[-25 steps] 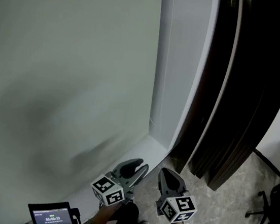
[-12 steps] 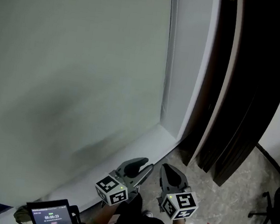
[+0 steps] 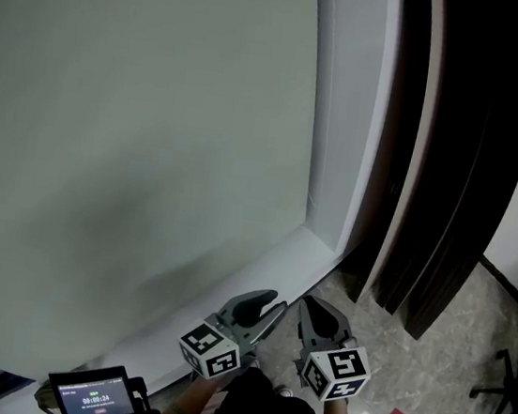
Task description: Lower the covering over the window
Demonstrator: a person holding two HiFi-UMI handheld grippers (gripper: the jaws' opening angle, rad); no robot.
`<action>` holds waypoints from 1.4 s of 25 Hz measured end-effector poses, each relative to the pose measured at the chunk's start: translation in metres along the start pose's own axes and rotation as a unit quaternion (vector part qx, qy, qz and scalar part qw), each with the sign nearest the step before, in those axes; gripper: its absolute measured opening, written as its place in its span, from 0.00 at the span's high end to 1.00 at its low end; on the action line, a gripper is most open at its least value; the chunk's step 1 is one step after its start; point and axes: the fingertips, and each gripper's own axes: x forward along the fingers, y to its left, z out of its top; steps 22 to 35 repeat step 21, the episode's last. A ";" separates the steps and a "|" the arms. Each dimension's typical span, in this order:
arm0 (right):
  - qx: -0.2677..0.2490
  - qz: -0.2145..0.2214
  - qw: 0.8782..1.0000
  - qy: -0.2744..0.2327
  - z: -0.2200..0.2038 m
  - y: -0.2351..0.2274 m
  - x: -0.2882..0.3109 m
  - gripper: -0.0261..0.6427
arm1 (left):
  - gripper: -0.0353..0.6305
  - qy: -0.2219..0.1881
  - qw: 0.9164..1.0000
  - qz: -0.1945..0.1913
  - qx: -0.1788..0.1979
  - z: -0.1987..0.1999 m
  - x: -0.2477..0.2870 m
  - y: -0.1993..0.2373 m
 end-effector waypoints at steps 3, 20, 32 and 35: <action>0.013 -0.015 0.999 0.025 -0.018 -0.069 0.110 0.94 | 0.77 0.017 0.999 -0.007 -0.027 -0.018 0.072 0.109; 0.022 -0.050 0.997 0.045 -0.024 -0.133 0.189 0.94 | 0.77 0.052 0.997 -0.025 -0.056 -0.043 0.135 0.194; 0.024 -0.049 0.998 0.044 -0.023 -0.136 0.197 0.94 | 0.77 0.052 0.997 -0.024 -0.056 -0.042 0.140 0.203; 0.024 -0.049 0.998 0.044 -0.023 -0.136 0.197 0.94 | 0.77 0.052 0.997 -0.024 -0.056 -0.042 0.140 0.203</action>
